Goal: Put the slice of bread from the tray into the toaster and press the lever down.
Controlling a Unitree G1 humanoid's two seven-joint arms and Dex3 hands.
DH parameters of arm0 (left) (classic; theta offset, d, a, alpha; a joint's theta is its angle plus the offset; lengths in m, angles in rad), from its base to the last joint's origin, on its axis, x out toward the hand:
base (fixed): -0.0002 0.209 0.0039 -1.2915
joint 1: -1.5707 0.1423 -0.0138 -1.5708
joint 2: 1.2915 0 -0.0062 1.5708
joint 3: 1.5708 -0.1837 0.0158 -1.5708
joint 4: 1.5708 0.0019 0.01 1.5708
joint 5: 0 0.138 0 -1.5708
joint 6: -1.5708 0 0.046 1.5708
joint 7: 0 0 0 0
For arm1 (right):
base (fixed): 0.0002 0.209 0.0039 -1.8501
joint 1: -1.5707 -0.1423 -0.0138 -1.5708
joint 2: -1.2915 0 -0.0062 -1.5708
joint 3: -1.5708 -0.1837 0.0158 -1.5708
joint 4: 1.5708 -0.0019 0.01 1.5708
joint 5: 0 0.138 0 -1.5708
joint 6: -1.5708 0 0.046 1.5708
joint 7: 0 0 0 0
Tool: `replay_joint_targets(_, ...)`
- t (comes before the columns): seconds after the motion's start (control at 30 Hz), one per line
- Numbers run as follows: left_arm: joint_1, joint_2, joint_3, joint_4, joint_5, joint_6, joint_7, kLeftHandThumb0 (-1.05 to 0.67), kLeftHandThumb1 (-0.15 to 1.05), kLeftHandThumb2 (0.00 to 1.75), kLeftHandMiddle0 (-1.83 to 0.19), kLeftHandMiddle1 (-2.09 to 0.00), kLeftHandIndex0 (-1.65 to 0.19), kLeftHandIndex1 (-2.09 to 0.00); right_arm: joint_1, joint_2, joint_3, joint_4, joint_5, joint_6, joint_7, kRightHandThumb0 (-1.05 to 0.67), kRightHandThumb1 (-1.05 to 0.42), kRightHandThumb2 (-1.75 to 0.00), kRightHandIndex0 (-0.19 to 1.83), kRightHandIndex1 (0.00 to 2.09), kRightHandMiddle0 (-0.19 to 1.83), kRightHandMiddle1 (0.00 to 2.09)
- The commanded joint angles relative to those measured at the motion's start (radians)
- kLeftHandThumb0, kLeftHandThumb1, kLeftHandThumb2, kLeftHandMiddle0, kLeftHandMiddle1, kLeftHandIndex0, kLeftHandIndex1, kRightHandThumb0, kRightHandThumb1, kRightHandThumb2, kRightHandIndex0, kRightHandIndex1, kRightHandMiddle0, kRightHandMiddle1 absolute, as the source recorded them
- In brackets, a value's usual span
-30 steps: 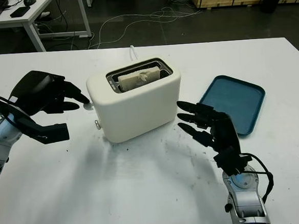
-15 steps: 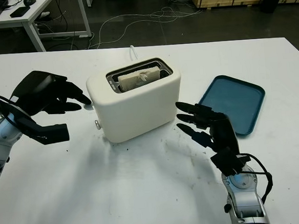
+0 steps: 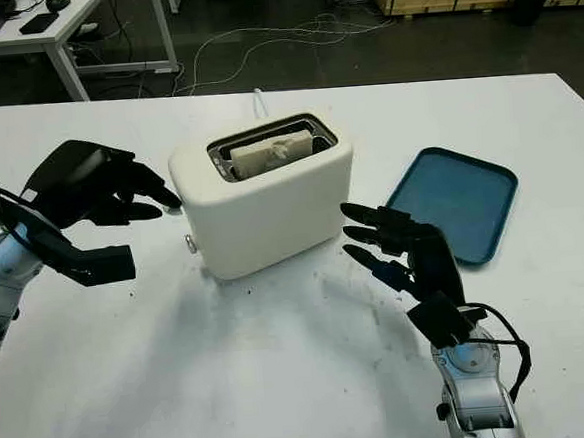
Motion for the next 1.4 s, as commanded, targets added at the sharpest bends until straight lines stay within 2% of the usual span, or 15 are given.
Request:
replay_joint_targets(0.0, 0.021, -0.004, -0.005, -0.001, -0.002, 0.012, -0.009, -0.24, 0.80, 0.00, -0.83, -1.44, -1.28, 0.00, 0.008, 0.004, -0.004, -0.008, -0.010, 0.002, -0.013, -0.22, -0.92, -0.07, 0.96, 0.00, 0.85, 0.00)
replay_joint_targets(0.17, 0.033, -0.010, -0.013, 0.000, 0.001, 0.028, -0.012, -0.25, 0.81, 0.00, -0.84, -1.35, -1.28, 0.00, 0.015, 0.001, -0.004, -0.012, -0.031, -0.002, -0.029, -0.22, -0.92, -0.07, 0.98, 0.01, 0.85, 0.00)
replay_joint_targets(0.37, 0.045, -0.018, -0.021, 0.015, 0.019, 0.028, 0.006, -0.24, 0.80, 0.00, -0.81, -1.47, -1.28, 0.00, 0.025, 0.001, -0.003, -0.024, -0.032, 0.000, -0.028, -0.21, -0.92, -0.07, 0.99, 0.01, 0.85, 0.00)
replay_joint_targets(0.67, 0.047, -0.041, -0.059, 0.068, 0.047, 0.045, 0.024, -0.26, 0.82, 0.01, -0.77, -1.50, -1.27, 0.00, 0.044, 0.001, -0.002, -0.046, -0.026, 0.014, -0.022, -0.22, -0.92, -0.07, 0.95, 0.00, 0.85, 0.00)
replay_joint_targets(0.9, 0.055, -0.049, -0.120, 0.103, 0.077, 0.050, 0.019, -0.28, 0.81, 0.00, -0.75, -1.69, -1.26, 0.00, 0.050, 0.000, 0.000, -0.054, -0.020, 0.020, -0.015, -0.21, -0.92, -0.08, 0.95, 0.00, 0.84, 0.00)
replay_joint_targets(1.17, 0.091, -0.069, -0.172, 0.116, 0.081, 0.061, 0.016, -0.25, 0.81, 0.00, -0.82, -1.37, -1.25, 0.00, 0.051, 0.002, 0.002, -0.049, -0.019, 0.013, -0.016, -0.21, -0.92, -0.07, 0.95, 0.00, 0.85, 0.00)
replay_joint_targets(1.37, 0.092, -0.064, -0.173, 0.110, 0.069, 0.058, 0.015, -0.25, 0.81, 0.01, -0.78, -1.48, -1.25, 0.00, 0.051, 0.000, 0.002, -0.055, -0.017, 0.019, -0.013, -0.21, -0.92, -0.07, 0.95, 0.00, 0.84, 0.00)
